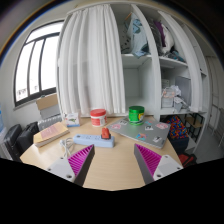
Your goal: Unplug charger
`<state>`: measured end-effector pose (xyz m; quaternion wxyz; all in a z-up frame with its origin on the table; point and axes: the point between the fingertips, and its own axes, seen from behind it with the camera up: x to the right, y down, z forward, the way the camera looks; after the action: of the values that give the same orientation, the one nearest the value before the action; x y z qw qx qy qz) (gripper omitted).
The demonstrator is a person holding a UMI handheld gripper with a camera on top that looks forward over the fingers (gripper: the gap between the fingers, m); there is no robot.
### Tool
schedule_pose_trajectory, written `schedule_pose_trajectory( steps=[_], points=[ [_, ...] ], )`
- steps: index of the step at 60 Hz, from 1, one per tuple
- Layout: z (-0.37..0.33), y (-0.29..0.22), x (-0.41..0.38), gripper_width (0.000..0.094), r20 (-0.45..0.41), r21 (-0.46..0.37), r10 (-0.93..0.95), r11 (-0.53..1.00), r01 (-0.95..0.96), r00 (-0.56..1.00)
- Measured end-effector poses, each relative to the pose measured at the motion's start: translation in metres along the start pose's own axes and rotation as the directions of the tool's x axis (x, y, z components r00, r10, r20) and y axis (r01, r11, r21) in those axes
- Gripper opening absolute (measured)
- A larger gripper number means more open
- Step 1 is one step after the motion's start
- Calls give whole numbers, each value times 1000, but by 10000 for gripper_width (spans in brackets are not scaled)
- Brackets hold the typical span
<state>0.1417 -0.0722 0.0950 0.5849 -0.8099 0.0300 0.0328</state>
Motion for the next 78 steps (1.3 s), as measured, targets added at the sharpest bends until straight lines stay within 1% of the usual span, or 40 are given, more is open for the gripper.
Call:
schedule_pose_trajectory(
  steps=[5,12,18,21,23,25,28,29,31,37,39,40,44,46,48,52,55,56,58,61,64,65,68,72,74,78],
  points=[
    [54,0,-13,807,5,-18,20,1000,-19,1000],
    [117,8,-16,796,-35,-64,-10,998,8,999],
    [153,8,-18,789,-53,-82,-48,996,43,997],
    [166,8,-17,761,-65,-84,-62,995,57,996],
    [173,9,-17,703,-71,-86,-72,994,66,995],
    [179,13,-17,595,-74,-96,-83,993,76,994],
    [183,8,-22,343,-58,-84,-67,995,62,996],
    [183,8,-26,307,-40,-82,-56,995,53,998],
    [183,8,-24,295,-39,-83,-47,996,43,998],
    [183,8,-26,197,-26,-86,-47,995,44,999],
    [183,8,-26,184,-25,-84,-50,995,48,998],
    [183,7,-27,155,-25,-83,-54,995,52,998],
    [184,5,-27,121,-27,-75,-67,995,65,997],
    [178,-6,-29,122,-24,-47,-83,996,82,996],
    [165,-33,-32,121,-17,29,-96,995,97,995],
    [130,-92,-25,120,-44,171,-62,983,69,997],
    [109,-114,-28,120,-24,212,-51,976,55,998],
    [90,-121,-27,120,-15,240,-46,969,49,999],
    [92,-132,-26,120,-6,241,-40,970,40,999],
    [81,-137,-14,120,-27,247,-55,967,60,998],
    [77,-129,0,119,-55,220,-78,971,88,995],
    [79,-120,3,119,-58,212,-82,973,93,995],
    [80,-102,17,120,-67,140,-89,985,98,994],
    [90,-62,35,120,-77,31,-81,996,83,994],
    [95,-37,39,120,-72,-8,-76,997,76,994],
    [101,-6,46,120,-65,-84,-73,994,67,995]
  ],
)
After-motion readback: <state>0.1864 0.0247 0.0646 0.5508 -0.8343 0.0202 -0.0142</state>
